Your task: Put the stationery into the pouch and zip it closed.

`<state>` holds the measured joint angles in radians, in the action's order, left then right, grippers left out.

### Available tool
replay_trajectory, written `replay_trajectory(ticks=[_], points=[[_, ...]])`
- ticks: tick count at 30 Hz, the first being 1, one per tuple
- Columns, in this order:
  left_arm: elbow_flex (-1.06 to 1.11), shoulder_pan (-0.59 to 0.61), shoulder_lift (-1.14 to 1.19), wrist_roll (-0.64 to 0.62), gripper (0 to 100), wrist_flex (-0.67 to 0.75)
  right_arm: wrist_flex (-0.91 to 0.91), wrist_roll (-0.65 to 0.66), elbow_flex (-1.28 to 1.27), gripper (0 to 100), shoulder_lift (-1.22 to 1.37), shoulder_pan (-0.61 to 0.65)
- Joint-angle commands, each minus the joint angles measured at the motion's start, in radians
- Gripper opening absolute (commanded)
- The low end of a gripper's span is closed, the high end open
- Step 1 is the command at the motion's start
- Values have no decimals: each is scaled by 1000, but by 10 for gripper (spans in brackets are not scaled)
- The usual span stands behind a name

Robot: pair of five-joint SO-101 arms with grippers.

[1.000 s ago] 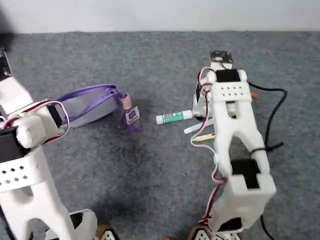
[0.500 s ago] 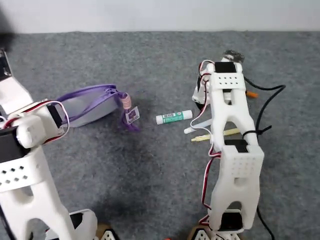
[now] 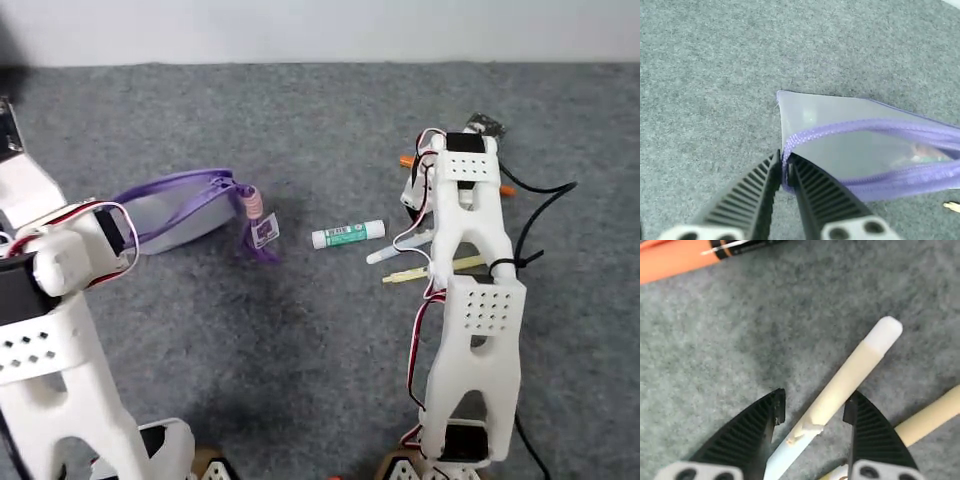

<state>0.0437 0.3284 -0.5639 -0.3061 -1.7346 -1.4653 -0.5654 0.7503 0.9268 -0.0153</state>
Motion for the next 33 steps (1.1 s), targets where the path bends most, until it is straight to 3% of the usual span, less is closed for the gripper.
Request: replay_trajectory(ticks=[1,3,8,20,28,33], points=[[4,11,-3,-9,12,-18,-50,-6,38,197,21,-2],[4,8,-2,-9,12,-18,-71,-6,38,173,28,7],[4,8,-2,-9,12,-18,-65,-8,40,2,13,12],[4,6,-2,-9,12,-18,-186,-6,40,8,-188,62],[5,5,-2,-9,12,-18,-320,132,40,8,-375,147],[5,5,-2,-9,12,-18,-329,144,32,8,-512,151]])
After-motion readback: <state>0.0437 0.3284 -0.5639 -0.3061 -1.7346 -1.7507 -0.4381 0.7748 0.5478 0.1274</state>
